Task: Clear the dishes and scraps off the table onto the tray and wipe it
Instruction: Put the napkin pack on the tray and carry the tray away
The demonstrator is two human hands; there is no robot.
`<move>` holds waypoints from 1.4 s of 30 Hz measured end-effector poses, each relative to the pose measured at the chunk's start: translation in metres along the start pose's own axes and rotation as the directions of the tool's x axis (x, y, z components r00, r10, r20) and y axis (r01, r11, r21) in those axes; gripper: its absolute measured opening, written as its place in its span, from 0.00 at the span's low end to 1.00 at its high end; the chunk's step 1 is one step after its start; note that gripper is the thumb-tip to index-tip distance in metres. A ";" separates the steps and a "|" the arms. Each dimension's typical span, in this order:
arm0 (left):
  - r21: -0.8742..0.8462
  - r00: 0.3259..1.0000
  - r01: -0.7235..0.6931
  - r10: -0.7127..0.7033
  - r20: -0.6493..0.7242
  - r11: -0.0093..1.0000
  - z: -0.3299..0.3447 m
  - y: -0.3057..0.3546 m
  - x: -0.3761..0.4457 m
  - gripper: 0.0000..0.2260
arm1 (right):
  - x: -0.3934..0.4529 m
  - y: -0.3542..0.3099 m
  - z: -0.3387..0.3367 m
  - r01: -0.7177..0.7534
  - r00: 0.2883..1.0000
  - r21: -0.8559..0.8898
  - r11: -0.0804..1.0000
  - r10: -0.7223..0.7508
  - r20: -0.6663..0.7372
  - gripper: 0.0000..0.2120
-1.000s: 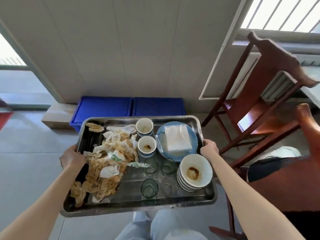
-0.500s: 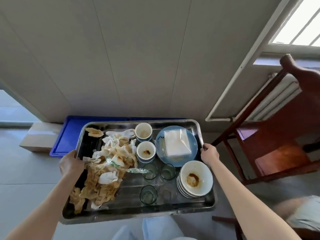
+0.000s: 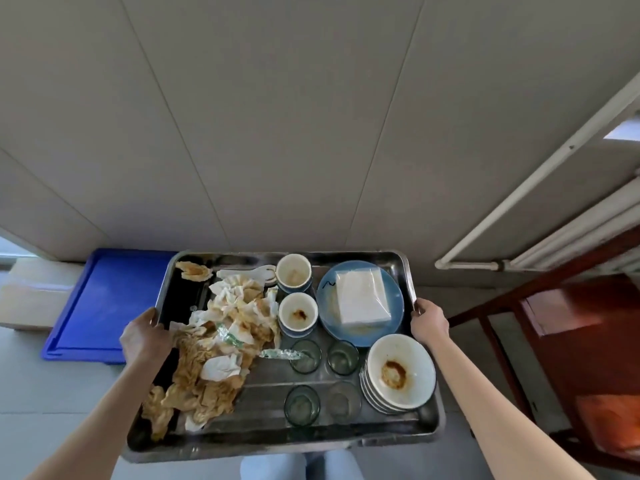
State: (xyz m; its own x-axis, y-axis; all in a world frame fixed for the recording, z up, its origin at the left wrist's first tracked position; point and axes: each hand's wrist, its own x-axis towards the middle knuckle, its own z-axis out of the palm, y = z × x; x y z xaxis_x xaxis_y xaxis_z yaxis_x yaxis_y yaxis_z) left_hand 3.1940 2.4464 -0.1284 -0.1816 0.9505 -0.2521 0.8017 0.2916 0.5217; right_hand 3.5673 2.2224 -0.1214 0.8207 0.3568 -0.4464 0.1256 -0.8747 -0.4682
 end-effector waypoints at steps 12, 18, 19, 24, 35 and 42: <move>0.058 0.998 -0.045 0.042 0.049 0.997 0.158 -0.021 0.102 0.08 | 0.149 0.027 0.121 0.005 0.999 -0.066 0.998 -0.003 0.035 0.14; 0.066 0.997 -0.033 0.029 0.069 0.997 0.224 -0.043 0.134 0.10 | 0.196 0.044 0.173 -0.036 0.999 -0.038 0.999 0.037 0.025 0.17; 0.069 0.997 -0.036 0.031 0.071 0.997 0.233 -0.047 0.139 0.11 | 0.202 0.047 0.180 -0.048 0.999 -0.013 0.999 0.049 0.021 0.18; 0.060 0.996 -0.050 0.046 0.078 0.997 0.276 -0.061 0.161 0.10 | 0.232 0.064 0.217 -0.047 0.999 0.073 0.996 0.047 0.008 0.19; 0.023 0.992 -0.062 0.059 0.108 0.998 0.334 -0.063 0.175 0.09 | 0.271 0.093 0.243 -0.072 0.997 0.117 0.991 0.075 -0.017 0.20; 0.035 0.990 -0.084 0.080 0.112 0.996 0.352 -0.063 0.174 0.08 | 0.284 0.104 0.248 -0.090 0.995 0.105 0.990 0.094 -0.034 0.19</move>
State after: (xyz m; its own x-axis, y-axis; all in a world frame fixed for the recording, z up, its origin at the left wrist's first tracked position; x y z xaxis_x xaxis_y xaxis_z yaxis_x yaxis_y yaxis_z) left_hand 3.3118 2.5560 -0.4919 -0.0520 0.9526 -0.2996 0.8333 0.2067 0.5126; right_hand 3.6755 2.3146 -0.4859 0.8472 0.2615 -0.4625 -0.0084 -0.8638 -0.5038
